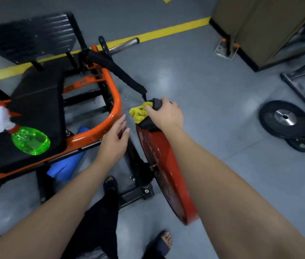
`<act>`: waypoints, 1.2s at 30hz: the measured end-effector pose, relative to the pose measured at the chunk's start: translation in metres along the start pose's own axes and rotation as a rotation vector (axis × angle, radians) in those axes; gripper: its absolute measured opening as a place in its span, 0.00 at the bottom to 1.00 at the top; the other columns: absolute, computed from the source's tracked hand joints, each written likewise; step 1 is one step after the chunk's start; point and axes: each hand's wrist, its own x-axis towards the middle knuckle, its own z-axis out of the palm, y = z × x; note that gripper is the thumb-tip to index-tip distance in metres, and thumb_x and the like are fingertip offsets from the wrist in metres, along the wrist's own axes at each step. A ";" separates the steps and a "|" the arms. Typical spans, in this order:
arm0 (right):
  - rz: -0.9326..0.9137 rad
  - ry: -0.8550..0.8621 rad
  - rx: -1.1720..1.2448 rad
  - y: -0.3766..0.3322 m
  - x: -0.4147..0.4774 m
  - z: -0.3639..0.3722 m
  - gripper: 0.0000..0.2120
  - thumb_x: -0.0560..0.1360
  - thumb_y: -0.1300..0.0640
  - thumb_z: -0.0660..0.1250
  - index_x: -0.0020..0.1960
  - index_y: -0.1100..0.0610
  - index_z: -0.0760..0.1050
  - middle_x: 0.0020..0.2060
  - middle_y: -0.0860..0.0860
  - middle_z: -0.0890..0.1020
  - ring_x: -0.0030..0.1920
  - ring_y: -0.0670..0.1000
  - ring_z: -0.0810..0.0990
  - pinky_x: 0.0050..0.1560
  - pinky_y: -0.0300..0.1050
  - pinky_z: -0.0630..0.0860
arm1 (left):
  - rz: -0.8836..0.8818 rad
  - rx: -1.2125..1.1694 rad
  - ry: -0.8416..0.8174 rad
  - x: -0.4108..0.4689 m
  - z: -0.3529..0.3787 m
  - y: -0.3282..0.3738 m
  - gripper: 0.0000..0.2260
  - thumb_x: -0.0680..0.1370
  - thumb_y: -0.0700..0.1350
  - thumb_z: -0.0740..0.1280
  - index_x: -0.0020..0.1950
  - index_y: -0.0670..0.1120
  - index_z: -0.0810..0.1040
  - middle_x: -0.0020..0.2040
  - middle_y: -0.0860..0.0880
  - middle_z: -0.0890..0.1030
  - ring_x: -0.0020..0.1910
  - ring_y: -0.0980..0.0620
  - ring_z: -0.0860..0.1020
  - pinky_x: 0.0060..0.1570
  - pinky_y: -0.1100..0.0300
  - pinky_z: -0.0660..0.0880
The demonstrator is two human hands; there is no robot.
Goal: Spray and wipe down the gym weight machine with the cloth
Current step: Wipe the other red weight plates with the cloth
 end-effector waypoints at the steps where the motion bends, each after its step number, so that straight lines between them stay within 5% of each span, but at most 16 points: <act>1: -0.028 -0.020 0.028 0.002 -0.003 -0.002 0.26 0.73 0.35 0.64 0.63 0.50 0.73 0.58 0.57 0.76 0.63 0.62 0.74 0.50 0.52 0.68 | 0.001 -0.002 0.023 0.000 -0.004 0.008 0.23 0.85 0.42 0.63 0.80 0.50 0.65 0.74 0.47 0.75 0.73 0.59 0.71 0.73 0.61 0.67; 6: -0.058 0.122 0.109 0.034 -0.060 -0.016 0.25 0.71 0.37 0.68 0.63 0.50 0.74 0.56 0.56 0.76 0.63 0.61 0.73 0.56 0.53 0.72 | 0.018 0.071 0.050 0.009 0.011 0.057 0.20 0.85 0.45 0.62 0.79 0.49 0.69 0.74 0.50 0.74 0.73 0.55 0.71 0.70 0.67 0.64; 10: 0.002 0.201 0.243 0.081 -0.114 -0.027 0.25 0.67 0.38 0.68 0.60 0.47 0.74 0.52 0.52 0.75 0.59 0.59 0.76 0.55 0.53 0.75 | 0.089 0.188 -0.055 0.004 0.059 0.079 0.17 0.84 0.48 0.65 0.73 0.51 0.76 0.73 0.50 0.75 0.74 0.52 0.71 0.75 0.56 0.65; 15: 0.199 0.230 0.450 0.146 -0.173 -0.027 0.22 0.65 0.37 0.64 0.57 0.43 0.73 0.50 0.45 0.77 0.54 0.51 0.78 0.54 0.52 0.76 | 0.312 0.598 -0.398 -0.019 0.117 0.086 0.20 0.78 0.67 0.59 0.63 0.62 0.82 0.77 0.61 0.69 0.81 0.58 0.54 0.79 0.43 0.41; 18: 0.258 0.262 0.454 0.157 -0.179 -0.019 0.21 0.65 0.38 0.63 0.56 0.43 0.73 0.50 0.45 0.79 0.53 0.51 0.78 0.53 0.52 0.77 | 0.326 0.505 -0.347 -0.021 0.119 0.078 0.26 0.75 0.70 0.53 0.54 0.59 0.86 0.68 0.63 0.77 0.77 0.61 0.62 0.78 0.47 0.43; 23: 0.310 0.394 0.435 0.138 -0.173 -0.011 0.22 0.66 0.39 0.62 0.58 0.44 0.74 0.51 0.47 0.79 0.54 0.53 0.78 0.54 0.54 0.77 | 0.456 0.679 -0.262 -0.006 0.119 0.071 0.17 0.83 0.57 0.60 0.44 0.54 0.84 0.54 0.62 0.82 0.68 0.59 0.71 0.77 0.44 0.54; 30: 0.320 0.406 0.279 0.088 -0.125 -0.017 0.21 0.70 0.40 0.69 0.61 0.46 0.75 0.52 0.51 0.78 0.55 0.59 0.78 0.52 0.51 0.72 | 0.244 0.398 -0.327 0.052 0.098 0.071 0.23 0.84 0.60 0.59 0.40 0.51 0.86 0.45 0.55 0.84 0.55 0.57 0.78 0.62 0.54 0.70; 36: 0.242 0.325 0.066 0.044 -0.065 -0.019 0.26 0.70 0.34 0.63 0.59 0.50 0.75 0.53 0.55 0.79 0.58 0.62 0.78 0.51 0.54 0.74 | -0.040 -0.247 -0.006 0.064 0.060 0.048 0.29 0.83 0.68 0.48 0.64 0.55 0.83 0.71 0.54 0.77 0.72 0.60 0.71 0.73 0.60 0.62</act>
